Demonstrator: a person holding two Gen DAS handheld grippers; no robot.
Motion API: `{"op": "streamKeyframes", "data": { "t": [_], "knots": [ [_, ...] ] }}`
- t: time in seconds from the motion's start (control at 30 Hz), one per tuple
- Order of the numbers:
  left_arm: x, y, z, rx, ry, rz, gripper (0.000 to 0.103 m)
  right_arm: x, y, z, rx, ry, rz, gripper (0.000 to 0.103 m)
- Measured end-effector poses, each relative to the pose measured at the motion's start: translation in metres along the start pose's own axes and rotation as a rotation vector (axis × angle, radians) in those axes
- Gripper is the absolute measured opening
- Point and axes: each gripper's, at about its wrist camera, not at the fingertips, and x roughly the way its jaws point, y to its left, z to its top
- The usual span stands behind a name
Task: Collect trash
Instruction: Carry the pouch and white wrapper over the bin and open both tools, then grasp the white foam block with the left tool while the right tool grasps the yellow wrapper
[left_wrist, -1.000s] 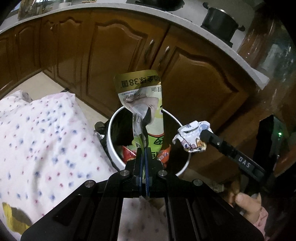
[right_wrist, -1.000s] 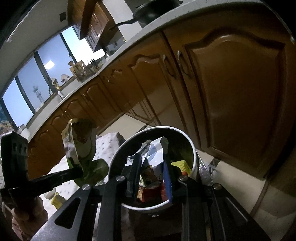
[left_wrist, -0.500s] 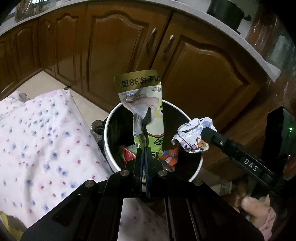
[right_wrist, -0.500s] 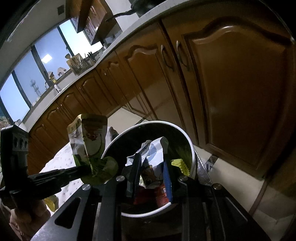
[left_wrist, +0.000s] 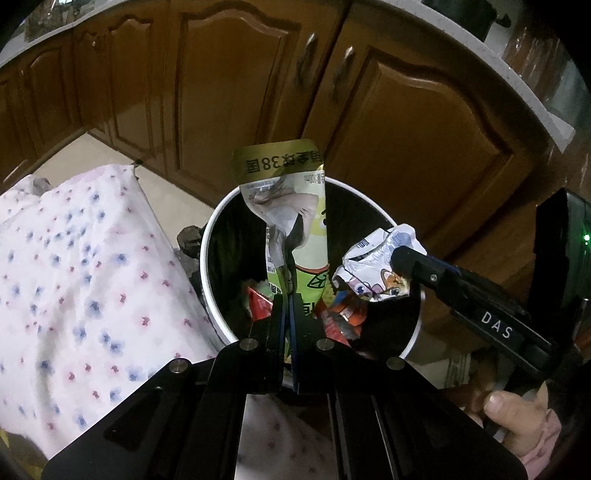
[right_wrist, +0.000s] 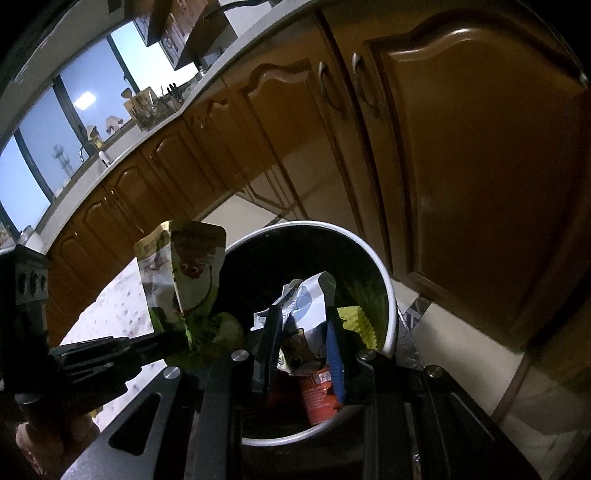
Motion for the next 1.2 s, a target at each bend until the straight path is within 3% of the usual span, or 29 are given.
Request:
{"op": "streamKeyframes", "data": {
  "t": [0.1, 0.33, 0.4, 0.53, 0.73, 0.87, 0.93, 1.0, 1.2],
  "knots": [
    [0.001, -0.001, 0.0, -0.004, 0.015, -0.005, 0.005, 0.001, -0.004, 0.001, 0.02, 0.002, 0.005, 0.035],
    [-0.016, 0.006, -0.01, -0.022, -0.009, -0.021, 0.006, -0.014, -0.002, -0.001, 0.043, -0.031, 0.03, 0.035],
    [-0.025, 0.01, -0.015, -0.039, -0.023, -0.021, 0.012, -0.02, 0.0, -0.003, 0.05, -0.042, 0.042, 0.036],
    [-0.051, 0.02, -0.031, -0.087, -0.076, -0.037, 0.024, -0.035, 0.01, -0.011, 0.059, -0.083, 0.068, 0.056],
    [-0.088, 0.045, -0.065, -0.172, -0.156, -0.018, 0.042, -0.049, 0.035, -0.036, 0.063, -0.092, 0.144, 0.073],
    [-0.11, 0.065, -0.088, -0.223, -0.19, 0.003, 0.045, -0.053, 0.055, -0.053, 0.048, -0.077, 0.177, 0.073],
    [-0.123, 0.074, -0.102, -0.241, -0.215, 0.021, 0.053, -0.055, 0.067, -0.061, 0.044, -0.069, 0.195, 0.075],
    [-0.139, 0.084, -0.118, -0.268, -0.25, 0.062, 0.072, -0.057, 0.077, -0.07, 0.039, -0.07, 0.194, 0.08],
    [-0.176, 0.124, -0.159, -0.358, -0.302, 0.118, 0.073, -0.056, 0.107, -0.091, 0.017, -0.049, 0.244, 0.083]
  ]
}}
